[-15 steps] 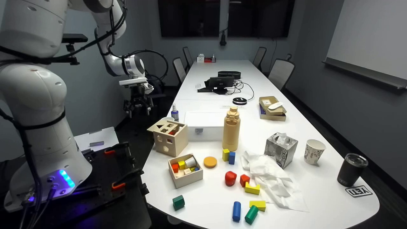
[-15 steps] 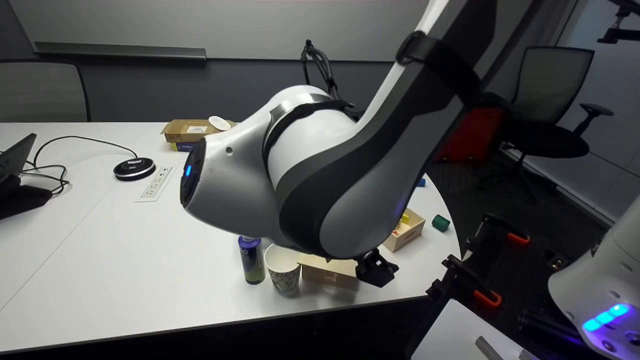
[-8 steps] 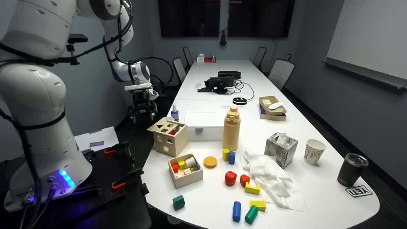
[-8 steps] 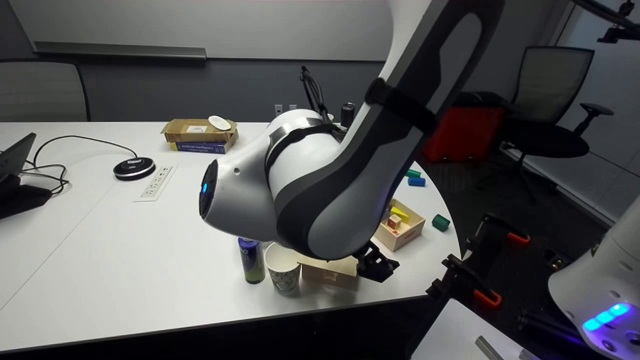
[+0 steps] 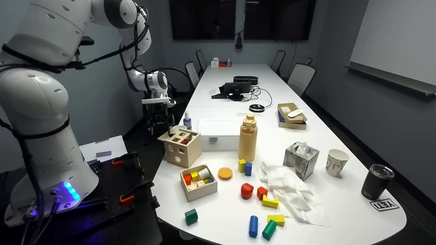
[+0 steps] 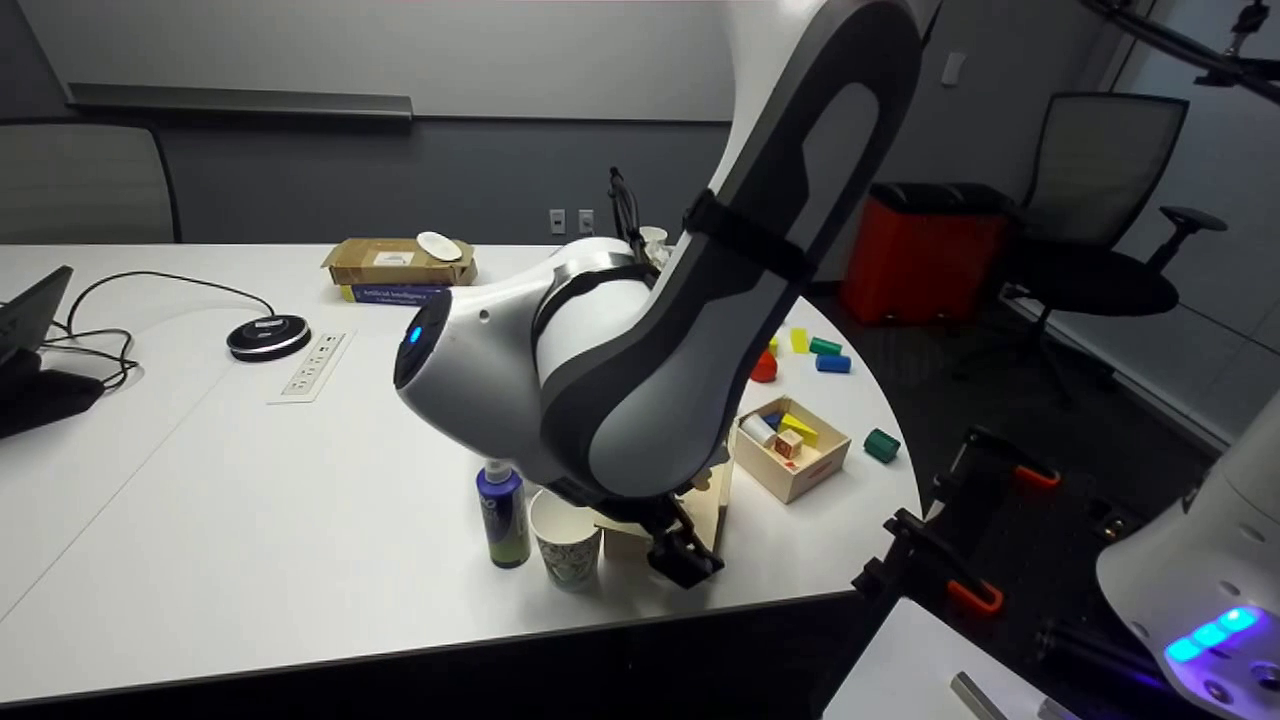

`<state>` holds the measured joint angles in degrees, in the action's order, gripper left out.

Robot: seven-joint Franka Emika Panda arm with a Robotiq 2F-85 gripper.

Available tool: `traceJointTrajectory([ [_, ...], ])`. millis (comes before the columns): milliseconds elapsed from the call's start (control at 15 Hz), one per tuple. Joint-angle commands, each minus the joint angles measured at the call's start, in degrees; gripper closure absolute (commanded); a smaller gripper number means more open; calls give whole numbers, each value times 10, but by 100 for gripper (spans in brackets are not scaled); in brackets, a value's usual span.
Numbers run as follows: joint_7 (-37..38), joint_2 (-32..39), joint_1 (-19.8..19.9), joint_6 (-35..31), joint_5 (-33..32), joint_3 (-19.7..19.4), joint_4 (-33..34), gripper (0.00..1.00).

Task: Use the napkin to wipe the shape sorter and close the lid of the shape sorter

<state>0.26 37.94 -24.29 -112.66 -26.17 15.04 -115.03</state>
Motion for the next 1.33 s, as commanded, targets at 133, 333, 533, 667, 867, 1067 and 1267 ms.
traceJointTrajectory([
  [133,-25,-9,16,-124,11,1,-28,0],
  [333,-36,-26,16,-148,4,-3,-44,0],
  [533,-44,-39,17,-145,3,-6,-54,0],
  [667,-47,-48,19,-139,5,-7,-59,0],
  [867,-43,-58,17,-136,-1,-14,-69,0],
  [1067,-24,-69,10,-145,-18,-27,-80,0],
  [1267,-20,-67,11,-146,-13,-29,-81,0],
])
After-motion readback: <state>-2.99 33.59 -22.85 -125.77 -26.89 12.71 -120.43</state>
